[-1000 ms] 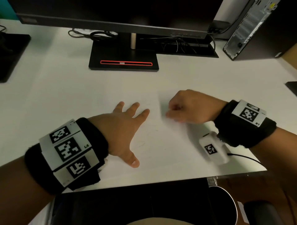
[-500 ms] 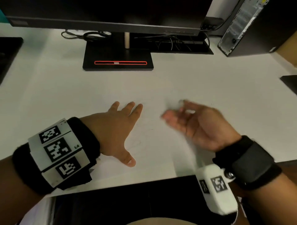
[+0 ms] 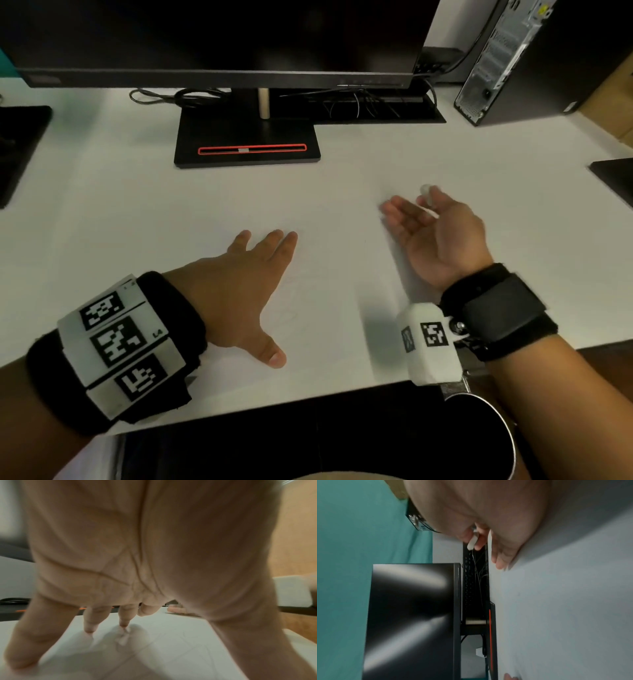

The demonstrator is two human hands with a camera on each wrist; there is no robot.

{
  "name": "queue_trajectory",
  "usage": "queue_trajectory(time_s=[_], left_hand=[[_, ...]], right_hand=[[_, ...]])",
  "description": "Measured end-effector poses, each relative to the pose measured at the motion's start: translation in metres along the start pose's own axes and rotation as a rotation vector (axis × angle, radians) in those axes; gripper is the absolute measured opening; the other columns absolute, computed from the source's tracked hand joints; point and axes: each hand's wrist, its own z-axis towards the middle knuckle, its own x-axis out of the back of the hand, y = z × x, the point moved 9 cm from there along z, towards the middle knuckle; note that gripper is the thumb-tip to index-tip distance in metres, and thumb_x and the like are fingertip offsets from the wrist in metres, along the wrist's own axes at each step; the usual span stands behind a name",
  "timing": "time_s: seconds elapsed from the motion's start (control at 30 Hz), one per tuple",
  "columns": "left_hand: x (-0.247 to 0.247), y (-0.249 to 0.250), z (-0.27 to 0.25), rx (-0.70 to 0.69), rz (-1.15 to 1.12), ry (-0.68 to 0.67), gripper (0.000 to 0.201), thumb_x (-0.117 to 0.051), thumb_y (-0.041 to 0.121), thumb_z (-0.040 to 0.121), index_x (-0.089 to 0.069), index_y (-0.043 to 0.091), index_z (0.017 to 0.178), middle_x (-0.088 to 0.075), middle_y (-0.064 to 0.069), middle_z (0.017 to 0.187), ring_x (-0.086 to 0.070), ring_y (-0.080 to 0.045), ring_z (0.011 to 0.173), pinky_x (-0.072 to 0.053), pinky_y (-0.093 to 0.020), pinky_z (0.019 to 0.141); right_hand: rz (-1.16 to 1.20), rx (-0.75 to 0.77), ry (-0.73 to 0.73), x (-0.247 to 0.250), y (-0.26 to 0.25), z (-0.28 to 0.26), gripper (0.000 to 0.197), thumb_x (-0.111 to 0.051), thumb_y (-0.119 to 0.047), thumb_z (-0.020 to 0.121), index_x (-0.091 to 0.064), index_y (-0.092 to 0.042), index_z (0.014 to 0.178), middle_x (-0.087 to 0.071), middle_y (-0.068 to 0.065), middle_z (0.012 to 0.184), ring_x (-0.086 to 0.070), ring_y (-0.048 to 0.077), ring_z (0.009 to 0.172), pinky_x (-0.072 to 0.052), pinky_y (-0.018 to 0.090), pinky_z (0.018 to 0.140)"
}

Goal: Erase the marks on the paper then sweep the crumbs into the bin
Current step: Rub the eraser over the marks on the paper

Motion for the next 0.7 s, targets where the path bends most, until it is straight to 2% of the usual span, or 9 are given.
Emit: queue_trajectory(time_s=[0.1,0.17,0.23,0.3,0.4,0.5,0.57,0.63,0.7], left_hand=[[0.0,-0.002,0.001,0.023,0.029,0.009,0.153,-0.078,0.074,0.06,0.041,0.028,0.144,0.041,0.007,0.155,0.03,-0.031,0.147,-0.023,-0.053,0.12],[-0.001,-0.002,0.002,0.047,0.054,0.006,0.156,-0.076,0.078,0.057,0.041,0.024,0.145,0.042,0.001,0.156,0.029,-0.036,0.146,-0.024,-0.052,0.12],[-0.003,-0.001,0.003,0.054,0.059,0.0,0.159,-0.076,0.079,0.055,0.04,0.02,0.146,0.038,-0.003,0.158,0.027,-0.036,0.147,-0.022,-0.051,0.121],[-0.004,-0.001,0.002,0.057,0.059,-0.002,0.159,-0.075,0.081,0.054,0.039,0.017,0.146,0.037,-0.003,0.159,0.026,-0.033,0.148,-0.022,-0.051,0.121],[-0.003,-0.002,0.001,0.056,0.061,0.0,0.159,-0.072,0.083,0.054,0.039,0.017,0.146,0.037,0.0,0.159,0.026,-0.029,0.148,-0.024,-0.051,0.12],[-0.001,-0.004,-0.001,0.06,0.08,0.013,0.159,-0.07,0.087,0.053,0.038,0.017,0.147,0.036,0.003,0.159,0.024,-0.026,0.15,-0.027,-0.051,0.119],[0.0,-0.004,-0.001,0.065,0.093,0.021,0.159,-0.069,0.088,0.052,0.037,0.017,0.147,0.035,0.004,0.159,0.023,-0.025,0.15,-0.029,-0.05,0.118],[0.0,-0.004,-0.001,0.07,0.091,0.024,0.159,-0.069,0.088,0.052,0.038,0.017,0.146,0.035,0.004,0.159,0.022,-0.025,0.15,-0.03,-0.049,0.118],[0.0,-0.004,0.0,0.07,0.085,0.033,0.16,-0.069,0.088,0.051,0.039,0.017,0.146,0.035,0.004,0.159,0.022,-0.024,0.15,-0.032,-0.047,0.117]], right_hand=[[-0.026,-0.029,-0.139,-0.009,0.003,-0.019,0.027,-0.051,-0.022,0.103,-0.055,-0.012,0.078,-0.063,0.023,0.115,-0.068,0.037,0.108,-0.061,0.037,0.091],[-0.174,-0.246,-0.312,-0.022,0.046,-0.047,0.014,-0.058,-0.021,0.093,-0.059,-0.009,0.086,-0.064,0.03,0.117,-0.069,0.04,0.107,-0.06,0.04,0.091],[-0.391,-0.494,-0.512,-0.023,0.09,-0.078,0.015,-0.064,-0.021,0.089,-0.062,-0.006,0.094,-0.065,0.035,0.121,-0.067,0.045,0.112,-0.055,0.048,0.1],[-0.459,-0.603,-0.624,-0.02,0.101,-0.083,0.023,-0.062,-0.023,0.092,-0.065,-0.002,0.101,-0.061,0.037,0.13,-0.061,0.048,0.124,-0.051,0.051,0.105],[-0.275,-0.453,-0.344,-0.005,0.055,-0.028,0.035,-0.052,-0.028,0.097,-0.071,-0.002,0.084,-0.06,0.031,0.136,-0.061,0.044,0.127,-0.052,0.046,0.102],[-0.065,-0.099,-0.075,0.009,-0.009,0.008,0.032,-0.049,-0.028,0.105,-0.055,-0.013,0.078,-0.062,0.022,0.128,-0.071,0.036,0.112,-0.058,0.041,0.096],[-0.032,-0.045,-0.106,-0.001,-0.015,-0.004,0.034,-0.049,-0.028,0.105,-0.055,-0.013,0.075,-0.063,0.02,0.12,-0.068,0.034,0.108,-0.057,0.039,0.096],[-0.101,-0.202,-0.272,-0.027,0.021,-0.035,0.036,-0.049,-0.026,0.105,-0.061,-0.009,0.076,-0.067,0.024,0.113,-0.066,0.038,0.109,-0.059,0.039,0.09],[-0.36,-0.422,-0.477,-0.047,0.076,-0.076,0.027,-0.051,-0.024,0.104,-0.064,-0.002,0.094,-0.068,0.029,0.112,-0.067,0.041,0.107,-0.059,0.043,0.09]])
